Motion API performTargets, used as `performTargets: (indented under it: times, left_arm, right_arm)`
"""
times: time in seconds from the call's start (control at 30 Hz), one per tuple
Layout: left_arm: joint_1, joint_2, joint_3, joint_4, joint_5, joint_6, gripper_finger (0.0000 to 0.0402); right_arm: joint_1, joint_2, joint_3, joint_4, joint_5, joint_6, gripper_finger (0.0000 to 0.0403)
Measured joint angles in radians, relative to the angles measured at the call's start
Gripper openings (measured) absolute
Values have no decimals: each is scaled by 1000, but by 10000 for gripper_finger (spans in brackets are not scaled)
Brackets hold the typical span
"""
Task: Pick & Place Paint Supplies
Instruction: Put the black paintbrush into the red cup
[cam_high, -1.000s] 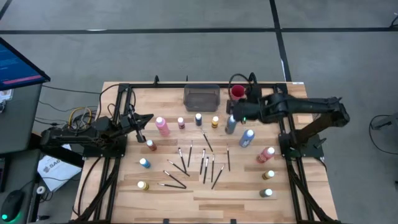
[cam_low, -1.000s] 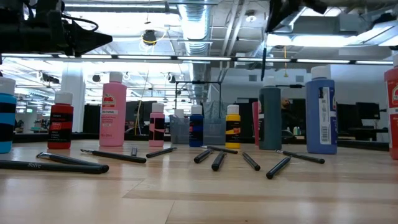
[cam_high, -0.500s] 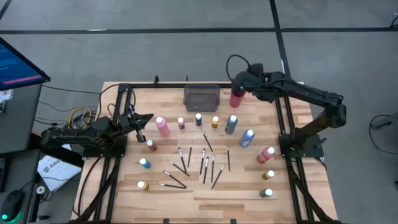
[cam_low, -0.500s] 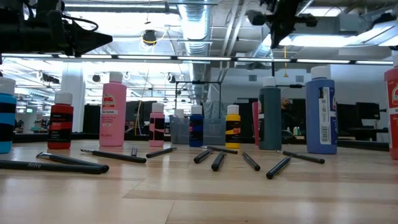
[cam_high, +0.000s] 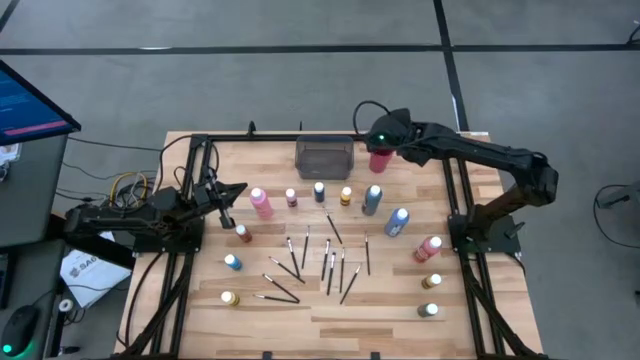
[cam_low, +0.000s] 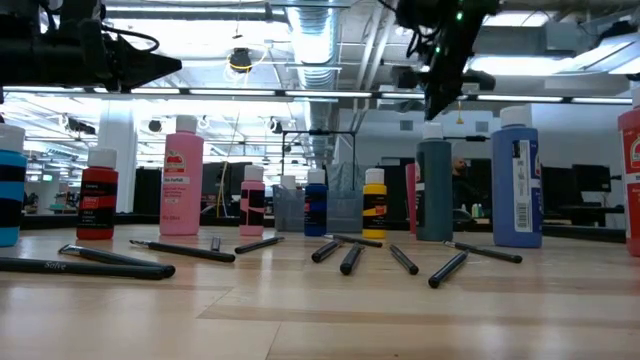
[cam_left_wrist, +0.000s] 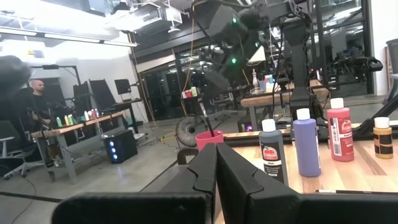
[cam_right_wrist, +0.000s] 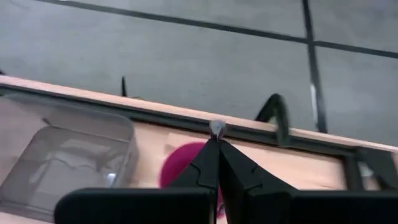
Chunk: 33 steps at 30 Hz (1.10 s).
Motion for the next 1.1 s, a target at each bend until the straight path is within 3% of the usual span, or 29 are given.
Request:
performTargets:
  times: [0.2,0.47,0.7,0.9,1.1]
  left_arm:
    - [0,0,0,2,0,0,3]
    - [0,0,0,3,0,0,3]
    - [0,0,0,6,0,0,3]
    - [0,0,0,9,0,0,3]
    - [0,0,0,9,0,0,3]
  right_arm:
    - [-15,0,-131,188,-62,-37,0]
    - [-15,0,-162,191,-72,-35,5]
    - [-26,0,-158,173,-128,-25,90]
    - [-14,0,-11,35,-224,-33,172]
    - [74,0,220,-209,-300,53,196]
